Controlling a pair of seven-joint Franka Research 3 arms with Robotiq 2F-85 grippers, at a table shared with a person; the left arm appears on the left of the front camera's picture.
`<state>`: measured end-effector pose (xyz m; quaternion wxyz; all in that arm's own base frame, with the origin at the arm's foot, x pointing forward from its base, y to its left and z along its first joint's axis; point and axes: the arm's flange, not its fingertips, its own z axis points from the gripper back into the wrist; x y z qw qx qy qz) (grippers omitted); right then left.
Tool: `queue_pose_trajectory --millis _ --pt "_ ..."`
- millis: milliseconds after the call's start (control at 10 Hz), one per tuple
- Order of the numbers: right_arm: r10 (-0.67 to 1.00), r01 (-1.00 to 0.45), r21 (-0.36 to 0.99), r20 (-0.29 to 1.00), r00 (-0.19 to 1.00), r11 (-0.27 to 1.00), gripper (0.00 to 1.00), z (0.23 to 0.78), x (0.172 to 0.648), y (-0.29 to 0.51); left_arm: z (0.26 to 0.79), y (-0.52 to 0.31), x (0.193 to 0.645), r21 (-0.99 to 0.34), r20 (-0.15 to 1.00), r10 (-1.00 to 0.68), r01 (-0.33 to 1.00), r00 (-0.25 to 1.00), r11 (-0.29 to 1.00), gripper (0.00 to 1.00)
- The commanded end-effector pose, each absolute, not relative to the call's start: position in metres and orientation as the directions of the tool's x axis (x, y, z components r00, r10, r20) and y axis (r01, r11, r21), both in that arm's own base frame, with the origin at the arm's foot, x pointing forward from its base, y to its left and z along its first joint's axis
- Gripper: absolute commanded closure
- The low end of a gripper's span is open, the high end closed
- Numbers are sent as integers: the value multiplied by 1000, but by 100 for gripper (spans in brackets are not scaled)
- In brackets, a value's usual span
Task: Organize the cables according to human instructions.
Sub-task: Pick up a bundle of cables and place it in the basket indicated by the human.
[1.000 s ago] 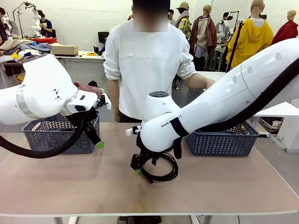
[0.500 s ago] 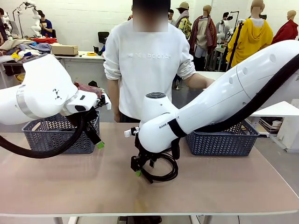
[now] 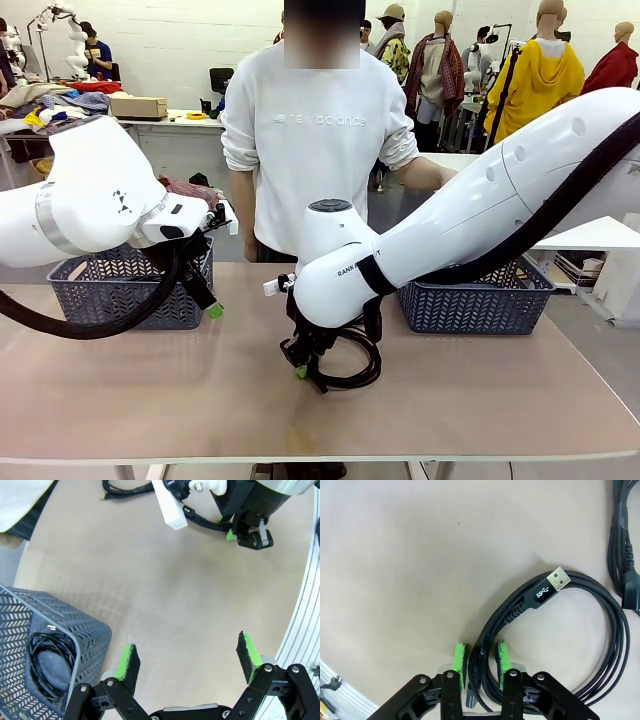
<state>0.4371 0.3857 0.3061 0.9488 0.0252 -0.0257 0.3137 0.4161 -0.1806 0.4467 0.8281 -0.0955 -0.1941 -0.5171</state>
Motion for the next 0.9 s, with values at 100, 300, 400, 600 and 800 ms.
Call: queue_pose_trajectory --millis 100,300,400,600,800 --pt "571 -572 9 55 819 820 94 306 441 396 448 -180 419 44 421 -817 891 393 451 0" --pt "566 -567 36 33 823 823 100 304 437 397 448 -180 419 44 421 -817 891 393 451 0" --pt "565 -566 43 29 825 824 100 303 435 397 448 -180 419 44 421 -817 891 393 451 0" --pt "562 -561 59 12 827 825 100 305 429 399 448 -180 419 44 421 -817 891 393 451 0" --pt "583 -584 65 30 812 809 100 320 423 397 448 -180 419 44 421 -817 891 393 451 0"
